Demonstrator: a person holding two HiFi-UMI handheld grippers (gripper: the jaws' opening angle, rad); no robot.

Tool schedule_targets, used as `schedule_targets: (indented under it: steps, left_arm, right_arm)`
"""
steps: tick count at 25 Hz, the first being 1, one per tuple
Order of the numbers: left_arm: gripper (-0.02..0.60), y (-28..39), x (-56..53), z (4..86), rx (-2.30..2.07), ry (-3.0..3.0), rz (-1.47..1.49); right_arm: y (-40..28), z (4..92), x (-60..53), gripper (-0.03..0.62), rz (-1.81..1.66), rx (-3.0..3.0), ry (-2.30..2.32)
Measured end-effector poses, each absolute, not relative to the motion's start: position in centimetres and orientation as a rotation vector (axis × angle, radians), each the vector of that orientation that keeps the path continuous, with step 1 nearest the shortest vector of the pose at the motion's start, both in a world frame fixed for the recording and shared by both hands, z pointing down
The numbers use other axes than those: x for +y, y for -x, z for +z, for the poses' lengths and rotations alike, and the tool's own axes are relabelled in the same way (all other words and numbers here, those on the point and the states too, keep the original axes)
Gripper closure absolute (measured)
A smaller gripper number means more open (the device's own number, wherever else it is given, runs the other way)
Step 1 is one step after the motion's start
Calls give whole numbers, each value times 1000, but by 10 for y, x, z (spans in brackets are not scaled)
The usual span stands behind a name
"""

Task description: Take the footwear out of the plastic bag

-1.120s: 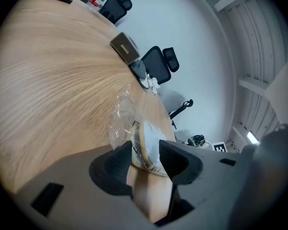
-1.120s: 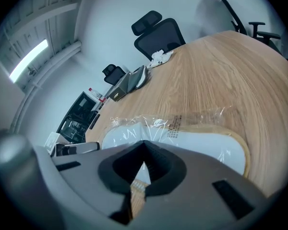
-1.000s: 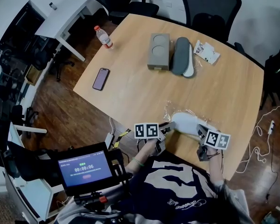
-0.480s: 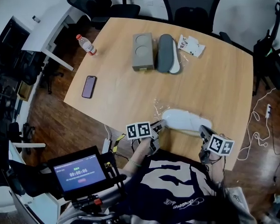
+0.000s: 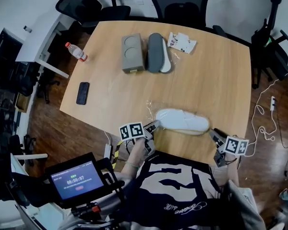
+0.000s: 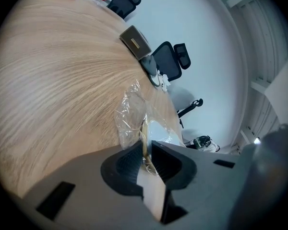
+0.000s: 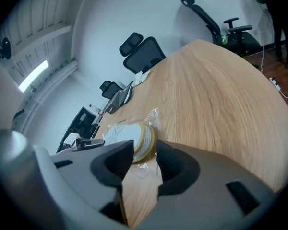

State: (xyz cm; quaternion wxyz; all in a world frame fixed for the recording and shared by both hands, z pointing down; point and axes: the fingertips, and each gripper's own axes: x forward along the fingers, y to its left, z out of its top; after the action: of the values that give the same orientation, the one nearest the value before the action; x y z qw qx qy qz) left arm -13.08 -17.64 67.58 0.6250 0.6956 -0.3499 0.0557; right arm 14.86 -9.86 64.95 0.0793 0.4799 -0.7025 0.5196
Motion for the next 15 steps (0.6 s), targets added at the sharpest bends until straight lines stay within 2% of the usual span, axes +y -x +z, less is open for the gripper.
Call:
schedule_targets:
  steps: [5,9,15]
  left_arm:
    - [526,132,-179,675,-789,-1584,122]
    - [526,128,-175,676,-797,-1588,122]
    - [528,129,-178,677,-807,-1571,101]
  right_arm:
    - [-135,644,-119,454,1394,-2225,-1189]
    - [-131,650,-129,402,1263,-2251,-1008]
    - [-128,661,-147,402,1210,-2235,-818]
